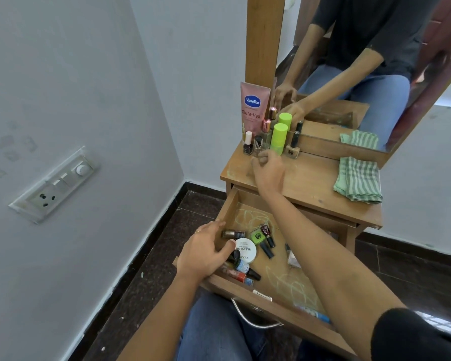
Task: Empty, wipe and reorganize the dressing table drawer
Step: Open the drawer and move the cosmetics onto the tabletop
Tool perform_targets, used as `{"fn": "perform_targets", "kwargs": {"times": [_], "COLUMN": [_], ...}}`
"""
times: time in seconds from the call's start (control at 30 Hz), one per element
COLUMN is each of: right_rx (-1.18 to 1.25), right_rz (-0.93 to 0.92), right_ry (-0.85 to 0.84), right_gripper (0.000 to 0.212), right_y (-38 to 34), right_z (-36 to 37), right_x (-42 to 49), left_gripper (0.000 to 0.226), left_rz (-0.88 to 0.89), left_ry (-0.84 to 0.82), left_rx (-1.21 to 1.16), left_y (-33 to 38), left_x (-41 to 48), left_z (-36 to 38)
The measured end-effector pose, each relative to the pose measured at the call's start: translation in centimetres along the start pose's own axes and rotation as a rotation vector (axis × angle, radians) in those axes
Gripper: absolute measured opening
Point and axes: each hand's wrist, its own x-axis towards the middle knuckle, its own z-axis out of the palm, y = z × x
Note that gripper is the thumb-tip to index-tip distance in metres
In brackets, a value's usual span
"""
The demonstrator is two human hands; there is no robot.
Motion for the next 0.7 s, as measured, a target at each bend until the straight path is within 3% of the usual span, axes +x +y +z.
{"fn": "perform_targets", "kwargs": {"times": [0.1, 0.2, 0.27, 0.33, 0.47, 0.7], "right_rx": [0.084, -0.092, -0.282, -0.397, -0.553, -0.514], "right_rz": [-0.346, -0.619, -0.604, -0.535, -0.44, -0.307], "right_ry": [-0.155, -0.472, -0.713, -0.823, -0.929, -0.972], "right_gripper": [0.003, 0.007, 0.011, 0.017, 0.031, 0.028], "right_y": [1.5, 4.6, 6.2, 7.2, 7.9, 7.0], "right_z": [-1.7, -3.1, -3.4, -2.9, -2.3, -2.0], "right_x": [-4.1, -7.5, -8.6, -8.9, -9.1, -9.1], "left_gripper": [0.059, 0.059, 0.058, 0.059, 0.06, 0.06], "left_rz": [-0.015, -0.017, -0.022, -0.03, -0.021, -0.011], "left_ry": [-0.006, 0.001, -0.002, -0.009, -0.014, 0.0], "left_rx": [0.004, 0.008, 0.011, 0.009, 0.007, 0.017], "left_y": [0.0, 0.0, 0.0, -0.1, 0.0, -0.1], "left_x": [0.1, 0.2, 0.1, 0.1, 0.0, 0.0], "left_z": [-0.1, 0.0, 0.1, 0.1, 0.0, 0.0]}}
